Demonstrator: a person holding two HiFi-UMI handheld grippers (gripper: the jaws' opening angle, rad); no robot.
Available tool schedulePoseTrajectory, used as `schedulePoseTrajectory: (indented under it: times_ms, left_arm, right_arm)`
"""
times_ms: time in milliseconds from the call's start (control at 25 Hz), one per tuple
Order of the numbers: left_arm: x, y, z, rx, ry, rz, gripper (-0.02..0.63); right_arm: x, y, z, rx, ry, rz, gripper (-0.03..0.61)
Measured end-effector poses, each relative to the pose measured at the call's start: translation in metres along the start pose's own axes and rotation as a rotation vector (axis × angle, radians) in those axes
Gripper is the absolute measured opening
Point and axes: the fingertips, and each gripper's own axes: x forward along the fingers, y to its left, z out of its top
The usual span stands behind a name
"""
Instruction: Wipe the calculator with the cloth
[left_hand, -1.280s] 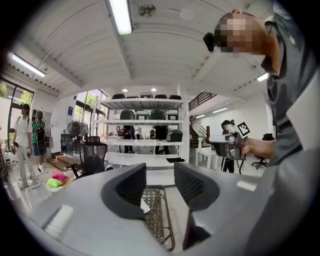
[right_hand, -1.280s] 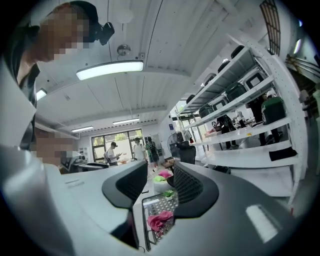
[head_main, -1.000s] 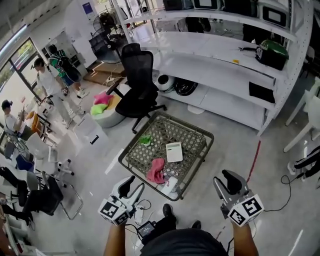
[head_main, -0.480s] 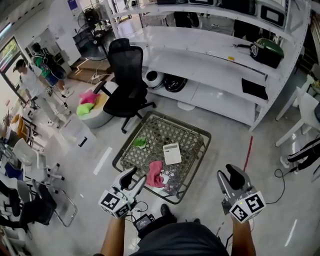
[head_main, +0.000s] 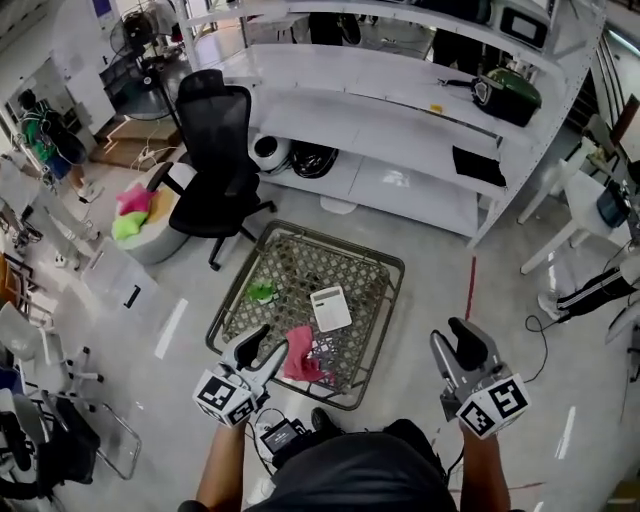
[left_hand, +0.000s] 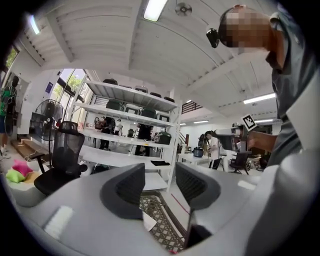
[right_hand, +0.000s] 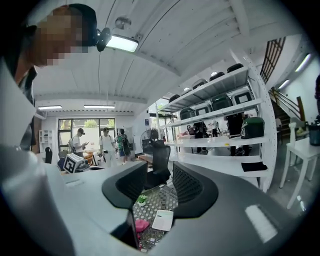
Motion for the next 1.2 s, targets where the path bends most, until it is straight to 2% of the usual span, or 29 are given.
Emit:
schedulePoseTrajectory:
  times_ms: [200,400,560,760,960,1200]
  left_arm:
    - [0.011,0.019,-0.006,-0.010,0.005,-0.034,0.204]
    - [0.013,0.035,-0.013,-0.034,0.021,0.010,0.204]
    - [0.018,0.045,-0.022,-0.041,0.053,0.074,0.204]
    - [0.019,0.050,-0.047,-0.096,0.106,0.196,0.208]
    - [0.031,0.055,-0.090,-0.171,0.167,0.308,0.240]
    - [0.052,0.065,-0.185,-0.252,0.328,0.374,0.291]
  right_arm:
    - [0.012,0.007,0.009,-0.024,0.012,-0.021,0.153]
    - [0.038,-0.003,0.010,-0.022,0.031,0.005,0.153]
    - [0.073,-0.015,0.000,0.000,0.048,0.085,0.153]
    - [0.122,-0.034,-0.015,0.039,0.081,0.216,0.153]
    - [0.162,-0.058,-0.038,0.062,0.138,0.323,0.153]
    - [0.192,-0.084,-0.082,0.079,0.241,0.388,0.153]
